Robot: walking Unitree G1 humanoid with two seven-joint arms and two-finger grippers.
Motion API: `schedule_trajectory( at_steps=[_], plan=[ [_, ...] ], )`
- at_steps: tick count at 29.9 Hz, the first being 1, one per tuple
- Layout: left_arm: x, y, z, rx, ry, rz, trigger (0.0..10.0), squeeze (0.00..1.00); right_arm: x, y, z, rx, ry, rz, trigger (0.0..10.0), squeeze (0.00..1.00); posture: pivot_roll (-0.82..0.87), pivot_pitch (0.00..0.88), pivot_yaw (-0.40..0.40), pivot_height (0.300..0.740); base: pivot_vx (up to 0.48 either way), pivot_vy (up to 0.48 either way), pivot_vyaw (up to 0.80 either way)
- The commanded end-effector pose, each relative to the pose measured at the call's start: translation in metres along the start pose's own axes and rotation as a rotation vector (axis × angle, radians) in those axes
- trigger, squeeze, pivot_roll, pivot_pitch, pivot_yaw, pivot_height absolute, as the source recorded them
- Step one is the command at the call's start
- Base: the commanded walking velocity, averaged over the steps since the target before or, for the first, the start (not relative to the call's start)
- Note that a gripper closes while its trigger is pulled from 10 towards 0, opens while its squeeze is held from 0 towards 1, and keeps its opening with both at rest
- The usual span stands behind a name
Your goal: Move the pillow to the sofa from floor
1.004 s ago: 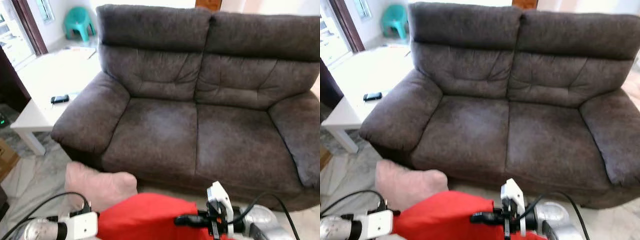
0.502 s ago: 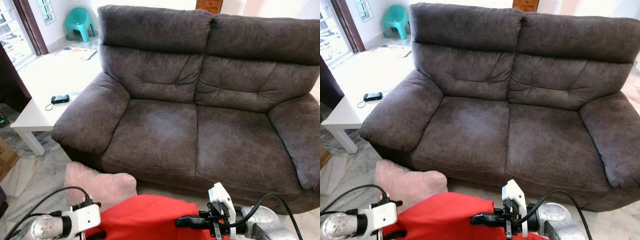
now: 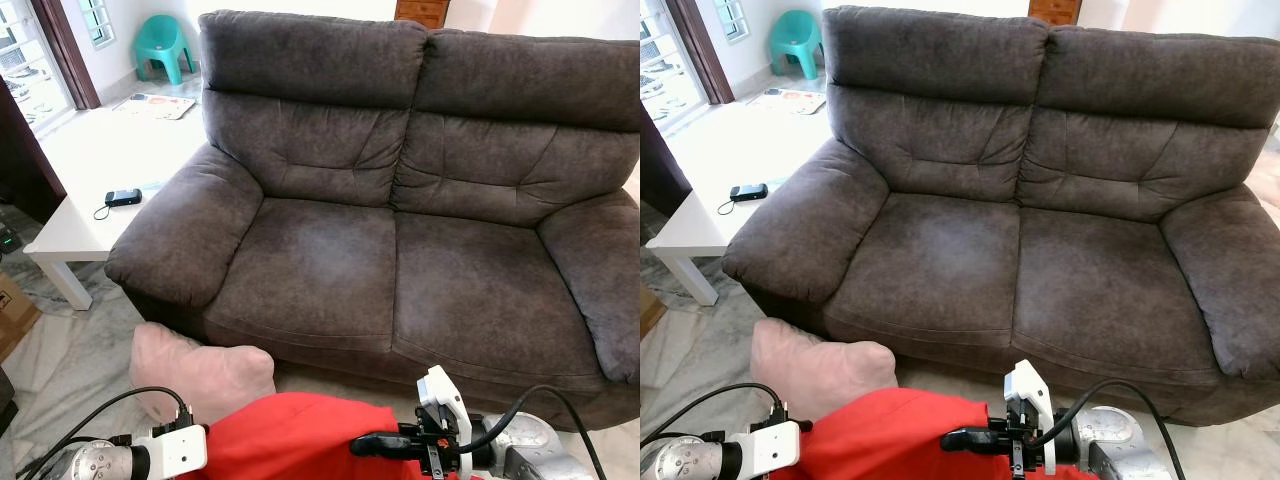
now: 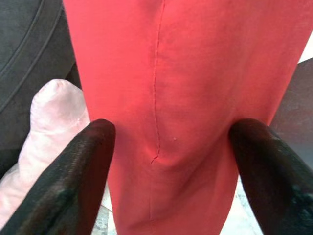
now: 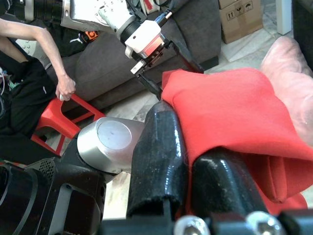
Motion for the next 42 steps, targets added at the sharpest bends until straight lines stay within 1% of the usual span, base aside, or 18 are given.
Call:
schedule_trajectory(
  at_steps=[1,7,20,27,38,42],
  plan=[
    [0.002,-0.001,0.003,0.002,-0.014,-0.009,0.0,0.0,0.001,0.021,-0.009,-0.079,0.06,0.065,10.0,0.0,0.08,0.0,-0.054,0.74,0.0,0.0,0.0],
    [0.005,-0.001,0.005,0.0,-0.013,-0.006,0.0,0.0,0.0,0.021,-0.008,-0.08,0.055,0.065,10.0,0.0,0.08,0.0,-0.057,0.74,0.0,0.0,0.0],
    [0.006,-0.002,0.016,-0.032,-0.011,0.002,0.0,0.0,0.001,0.021,-0.006,-0.079,0.047,0.063,10.0,0.0,0.09,0.0,-0.059,0.74,0.0,0.0,0.0],
    [0.005,-0.003,0.015,-0.043,-0.001,-0.004,0.0,0.0,0.002,0.021,-0.005,-0.079,0.042,0.064,10.0,0.0,0.09,0.0,-0.057,0.74,0.0,0.0,0.0],
    [0.003,-0.003,0.012,-0.033,0.016,-0.001,0.0,0.0,0.003,0.02,-0.004,-0.079,0.038,0.065,10.0,0.0,0.09,0.0,-0.053,0.74,0.0,0.0,0.0],
    [0.002,-0.004,0.009,-0.028,0.038,-0.009,0.0,0.0,0.004,0.02,-0.004,-0.081,0.036,0.066,10.0,0.0,0.09,0.0,-0.051,0.74,0.0,0.0,0.0]
  ],
)
Point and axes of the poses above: a point about 5 cm out from each wrist's last joint towards the gripper, its own x axis pointing out of the wrist towards the gripper, its own y axis along the axis of the wrist's last joint, z = x × y, the point moved 2 cm from there along x, pointing out of the wrist towards the gripper, and after that the axes turned 10 degrees about x, right-handed, at the moved point
